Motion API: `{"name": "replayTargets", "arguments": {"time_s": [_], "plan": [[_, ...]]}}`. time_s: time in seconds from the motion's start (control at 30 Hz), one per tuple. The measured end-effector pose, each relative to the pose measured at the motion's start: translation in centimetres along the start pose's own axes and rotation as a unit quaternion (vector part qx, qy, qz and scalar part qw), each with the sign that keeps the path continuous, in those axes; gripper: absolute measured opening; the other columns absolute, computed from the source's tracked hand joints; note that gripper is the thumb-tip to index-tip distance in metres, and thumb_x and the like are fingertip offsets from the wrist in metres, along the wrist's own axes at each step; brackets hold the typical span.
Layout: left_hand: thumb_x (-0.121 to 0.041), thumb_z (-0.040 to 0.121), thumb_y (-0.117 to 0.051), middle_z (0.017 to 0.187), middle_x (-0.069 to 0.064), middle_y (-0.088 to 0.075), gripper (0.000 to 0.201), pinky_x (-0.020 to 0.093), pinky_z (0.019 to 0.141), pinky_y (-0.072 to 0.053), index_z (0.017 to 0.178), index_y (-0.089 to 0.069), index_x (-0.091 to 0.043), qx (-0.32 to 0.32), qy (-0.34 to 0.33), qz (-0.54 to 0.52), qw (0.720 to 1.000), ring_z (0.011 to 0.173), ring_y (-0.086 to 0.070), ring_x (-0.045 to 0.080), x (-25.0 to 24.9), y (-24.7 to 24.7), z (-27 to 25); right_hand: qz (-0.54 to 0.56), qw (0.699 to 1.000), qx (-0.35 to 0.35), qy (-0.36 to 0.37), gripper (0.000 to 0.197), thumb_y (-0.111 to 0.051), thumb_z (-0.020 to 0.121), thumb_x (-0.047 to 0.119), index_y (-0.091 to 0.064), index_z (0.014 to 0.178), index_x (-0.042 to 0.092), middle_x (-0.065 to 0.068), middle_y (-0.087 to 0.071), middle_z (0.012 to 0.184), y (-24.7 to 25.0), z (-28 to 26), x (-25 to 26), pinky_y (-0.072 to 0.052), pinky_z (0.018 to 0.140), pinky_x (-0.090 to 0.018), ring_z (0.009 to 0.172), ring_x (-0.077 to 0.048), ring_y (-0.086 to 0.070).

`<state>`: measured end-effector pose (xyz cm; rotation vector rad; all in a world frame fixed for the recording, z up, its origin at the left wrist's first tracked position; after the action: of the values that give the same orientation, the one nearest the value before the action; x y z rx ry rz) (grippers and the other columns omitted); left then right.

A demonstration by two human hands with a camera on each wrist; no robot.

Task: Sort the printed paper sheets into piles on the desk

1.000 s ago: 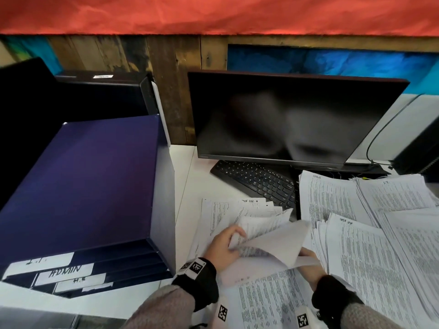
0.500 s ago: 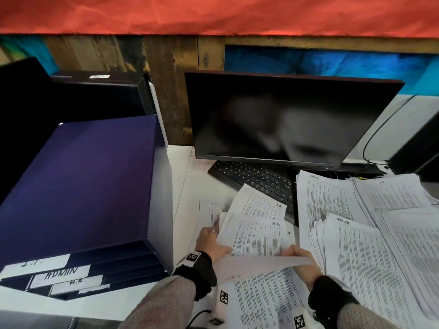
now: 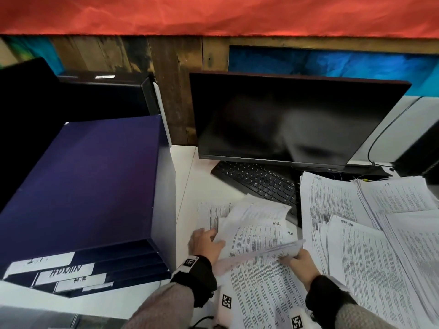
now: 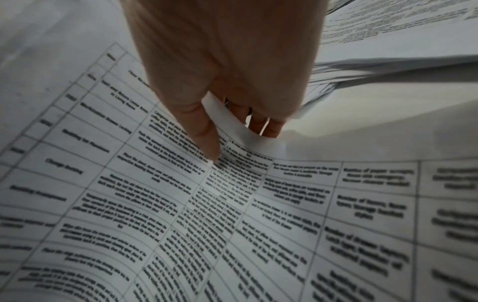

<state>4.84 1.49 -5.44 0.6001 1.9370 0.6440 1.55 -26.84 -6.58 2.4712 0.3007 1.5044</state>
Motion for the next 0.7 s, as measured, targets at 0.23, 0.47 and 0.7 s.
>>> {"name": "replayTargets", "arguments": {"time_s": [0.23,0.47,0.7], "plan": [[-0.039,0.069,-0.074,0.12,0.007,-0.055,0.015,0.042,0.107,-0.031,0.065,-0.059,-0.038,-0.003,0.034,-0.051,0.998,0.123,-0.043,0.029,0.9,0.2,0.3,-0.014,1.0,0.004,-0.001,0.018,-0.063,0.079,-0.007,-0.071,0.086,0.007,-0.013,-0.072,0.089,0.0,0.1,0.0,-0.051,0.089,-0.045,0.092,-0.03,-0.065],[-0.009,0.076,-0.066,0.103,-0.008,-0.046,0.004,0.029,0.09,-0.046,0.078,-0.063,-0.011,-0.037,-0.182,-0.024,0.982,0.099,-0.055,0.017,-2.8,-0.3,-1.9,-0.02,1.0,-0.004,-0.01,0.018,-0.056,0.083,-0.011,-0.058,0.07,0.002,-0.017,-0.065,0.075,-0.2,-0.1,0.6,-0.048,0.068,-0.034,0.073,-0.024,-0.059],[-0.003,0.085,-0.046,0.099,0.002,-0.067,0.036,0.026,0.075,-0.047,0.106,-0.05,-0.032,0.0,-0.215,-0.007,0.977,0.087,-0.061,0.021,-3.8,-0.6,-4.0,0.037,0.999,-0.011,-0.009,0.022,-0.055,0.08,-0.013,-0.055,0.063,0.001,-0.026,-0.065,0.075,-0.1,-0.3,0.7,-0.044,0.063,-0.031,0.068,-0.024,-0.058]]}}
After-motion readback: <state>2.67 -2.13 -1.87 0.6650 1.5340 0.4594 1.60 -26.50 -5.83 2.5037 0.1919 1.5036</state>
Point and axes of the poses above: each hand's wrist, its own z-axis towards the middle knuckle, its own y-axis out of the back of the hand, x = y × z, the point moved 8 cm from there along z, towards the middle knuckle
